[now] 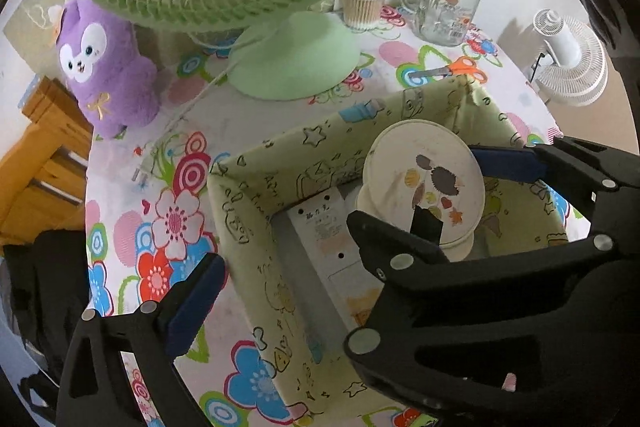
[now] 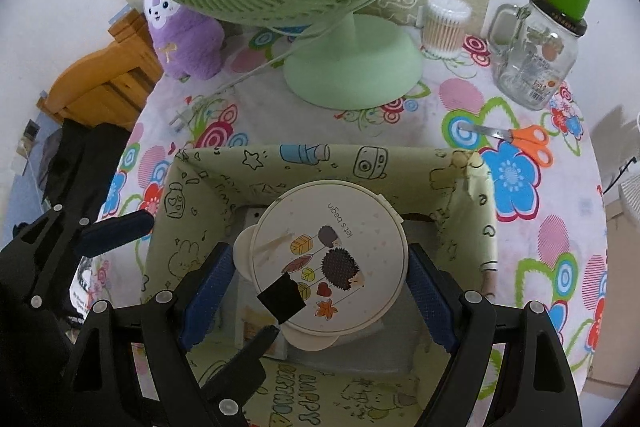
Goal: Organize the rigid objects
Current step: 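Lower the painted lid into the box and open the right gripper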
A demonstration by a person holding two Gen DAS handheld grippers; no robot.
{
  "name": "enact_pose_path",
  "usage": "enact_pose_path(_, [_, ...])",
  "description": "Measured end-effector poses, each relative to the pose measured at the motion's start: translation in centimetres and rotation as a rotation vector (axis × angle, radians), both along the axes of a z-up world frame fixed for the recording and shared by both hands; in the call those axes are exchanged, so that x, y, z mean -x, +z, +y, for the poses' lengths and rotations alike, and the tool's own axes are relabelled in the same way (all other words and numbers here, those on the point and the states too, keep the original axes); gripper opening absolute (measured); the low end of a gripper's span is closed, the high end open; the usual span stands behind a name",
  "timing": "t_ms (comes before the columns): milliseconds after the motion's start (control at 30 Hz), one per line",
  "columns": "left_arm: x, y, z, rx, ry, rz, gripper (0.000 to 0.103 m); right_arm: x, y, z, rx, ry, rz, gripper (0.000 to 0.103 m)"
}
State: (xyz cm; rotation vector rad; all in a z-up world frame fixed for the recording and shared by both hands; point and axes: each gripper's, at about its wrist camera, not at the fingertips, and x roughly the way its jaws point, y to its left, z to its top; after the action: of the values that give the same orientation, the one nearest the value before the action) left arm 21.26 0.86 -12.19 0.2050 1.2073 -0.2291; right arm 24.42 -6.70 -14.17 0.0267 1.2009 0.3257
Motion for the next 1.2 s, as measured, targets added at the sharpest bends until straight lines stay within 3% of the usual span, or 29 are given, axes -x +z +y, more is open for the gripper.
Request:
enact_pose_path(467, [1.2, 0.3, 1.2, 0.01, 0.028, 0.007, 0.1, 0.9, 0.0, 1.2, -0.02, 0.023, 0.022, 0.092])
enact_pose_path(633, [1.8, 0.6, 1.3, 0.021, 0.035, 0.002, 0.1, 1.8, 0.9, 0.9, 0.0, 0.022, -0.003, 0.097])
enact_pose_path(1200, [4.5, 2.6, 0.2, 0.053, 0.038, -0.031, 0.1, 5.4, 3.8, -1.7, 0.064, -0.037, -0.066, 0.097])
